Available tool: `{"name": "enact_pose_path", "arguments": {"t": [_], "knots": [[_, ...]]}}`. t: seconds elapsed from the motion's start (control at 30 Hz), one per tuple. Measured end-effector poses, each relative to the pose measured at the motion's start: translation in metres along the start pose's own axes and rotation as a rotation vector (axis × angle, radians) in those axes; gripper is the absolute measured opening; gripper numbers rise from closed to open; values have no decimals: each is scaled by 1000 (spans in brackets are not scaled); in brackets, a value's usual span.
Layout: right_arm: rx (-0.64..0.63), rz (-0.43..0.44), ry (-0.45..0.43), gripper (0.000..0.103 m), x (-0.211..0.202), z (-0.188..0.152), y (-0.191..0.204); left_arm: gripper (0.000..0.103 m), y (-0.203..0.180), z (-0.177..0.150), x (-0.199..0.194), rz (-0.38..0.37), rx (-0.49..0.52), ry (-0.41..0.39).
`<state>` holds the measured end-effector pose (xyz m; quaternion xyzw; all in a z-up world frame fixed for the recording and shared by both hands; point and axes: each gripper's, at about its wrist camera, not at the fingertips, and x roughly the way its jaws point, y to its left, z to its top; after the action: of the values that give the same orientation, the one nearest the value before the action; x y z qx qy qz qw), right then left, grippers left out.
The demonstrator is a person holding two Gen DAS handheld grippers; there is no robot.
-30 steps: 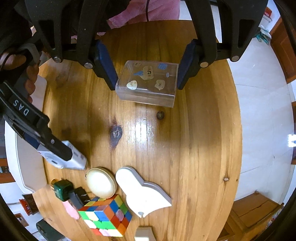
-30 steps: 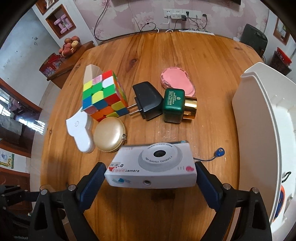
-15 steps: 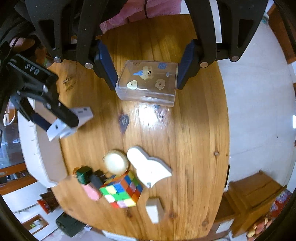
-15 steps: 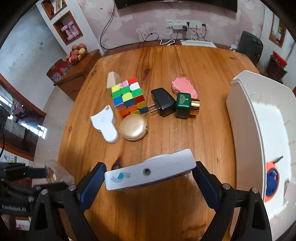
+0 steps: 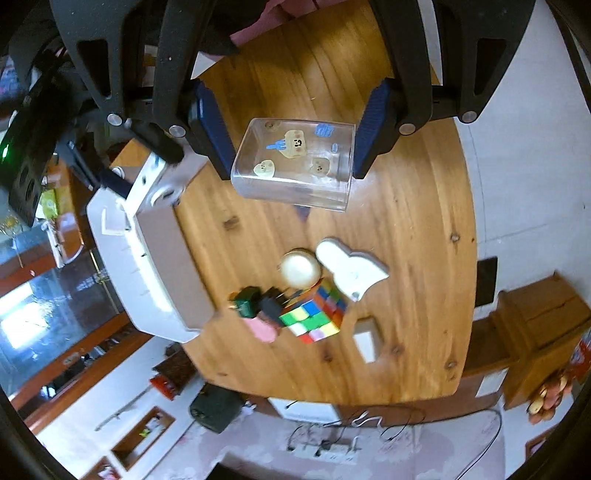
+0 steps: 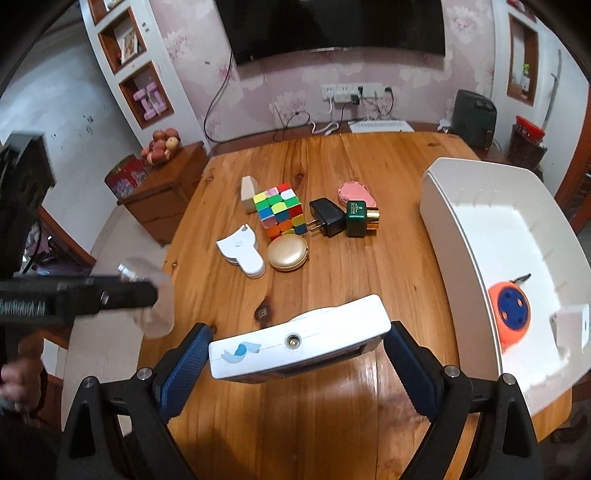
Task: Organize rigid objects
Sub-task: 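Lift the clear box with left tool while right tool carries white device toward bin, then lower the clear box into the white bin with left tool while right tool lowers the white device in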
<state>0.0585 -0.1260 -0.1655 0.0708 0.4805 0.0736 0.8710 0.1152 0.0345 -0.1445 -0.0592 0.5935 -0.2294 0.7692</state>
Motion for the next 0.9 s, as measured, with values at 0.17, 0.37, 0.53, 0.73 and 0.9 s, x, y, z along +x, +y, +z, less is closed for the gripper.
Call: {"name": "enact_pose_path", "arguments": {"t": [0.17, 0.37, 0.53, 0.73, 0.9], "knots": [[-1, -10, -47, 94, -19, -13, -1, 67, -12, 2, -7, -49, 38, -43], [-17, -30, -115, 94, -44, -22, -6, 67, -33, 12, -12, -101, 78, -83], [-17, -41, -153, 94, -62, -30, -19, 67, -60, 20, -15, -117, 123, -120], [-25, -30, -182, 94, -77, -37, -50, 67, -88, 27, -12, -106, 115, -148], [-36, -7, -186, 93, -86, -34, -85, 67, -117, 31, -7, -84, 99, -172]]}}
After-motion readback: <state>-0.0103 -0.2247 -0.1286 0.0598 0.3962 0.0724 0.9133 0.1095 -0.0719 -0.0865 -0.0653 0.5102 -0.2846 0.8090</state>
